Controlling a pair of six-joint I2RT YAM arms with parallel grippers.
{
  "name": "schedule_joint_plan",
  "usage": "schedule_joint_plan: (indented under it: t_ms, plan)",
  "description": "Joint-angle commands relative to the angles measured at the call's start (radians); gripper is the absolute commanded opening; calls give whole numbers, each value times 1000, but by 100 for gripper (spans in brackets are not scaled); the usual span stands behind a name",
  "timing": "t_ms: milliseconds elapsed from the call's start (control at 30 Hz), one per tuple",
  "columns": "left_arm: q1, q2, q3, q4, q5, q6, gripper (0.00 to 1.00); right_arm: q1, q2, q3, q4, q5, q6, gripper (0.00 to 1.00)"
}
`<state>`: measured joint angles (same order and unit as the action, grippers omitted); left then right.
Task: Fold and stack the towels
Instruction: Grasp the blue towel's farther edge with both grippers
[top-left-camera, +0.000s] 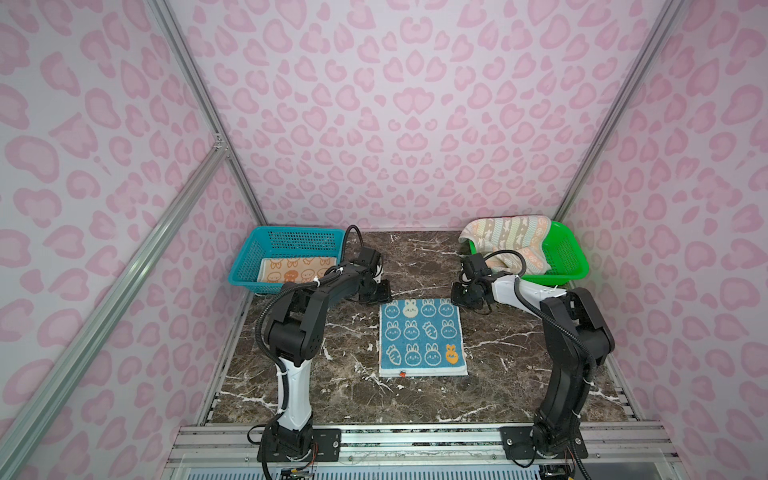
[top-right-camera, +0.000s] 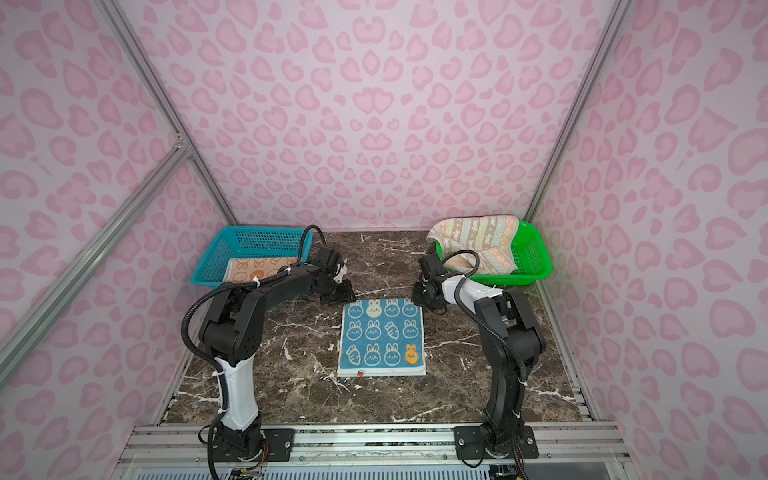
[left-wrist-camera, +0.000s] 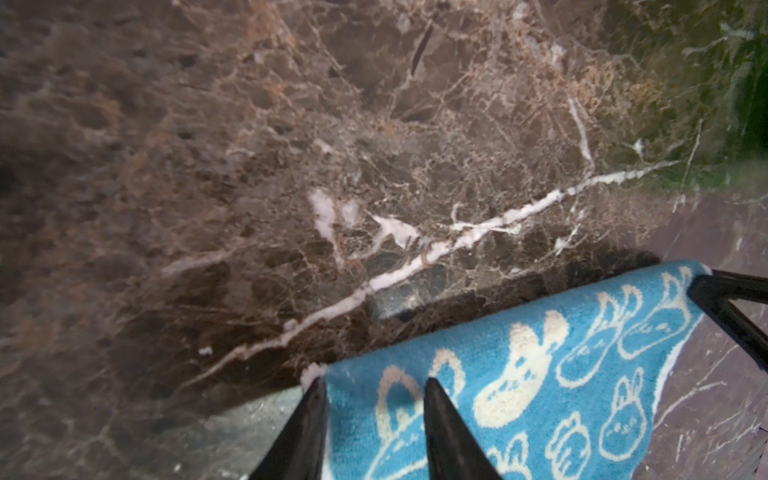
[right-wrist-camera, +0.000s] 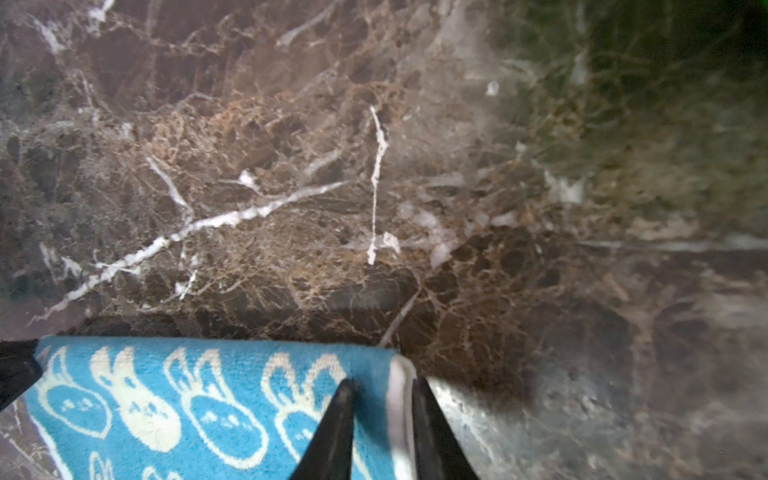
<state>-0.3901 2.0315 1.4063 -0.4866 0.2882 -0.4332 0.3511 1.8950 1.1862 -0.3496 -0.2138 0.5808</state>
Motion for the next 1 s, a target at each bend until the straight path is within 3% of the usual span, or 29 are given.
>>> schedule_joint_plan:
  t_ms: [0, 200, 367, 500, 667, 967]
  plan:
    - [-1, 11, 11, -34, -1, 17, 39, -1, 9, -16, 38, -13, 10, 24]
    - [1, 12, 6, -52, -31, 22, 39, -1, 15, -11, 44, -13, 2, 22]
    - [6, -15, 9, -45, -65, 6, 52, -2, 12, -15, 46, -4, -9, 26]
    - [12, -8, 21, -34, -61, -1, 53, -6, 23, -16, 53, -14, -10, 26]
    - [13, 46, 54, -36, -25, -8, 44, -6, 30, -14, 64, -22, -12, 24]
    - [13, 64, 45, -29, 11, -18, 18, -9, 29, -11, 59, -23, -29, 14]
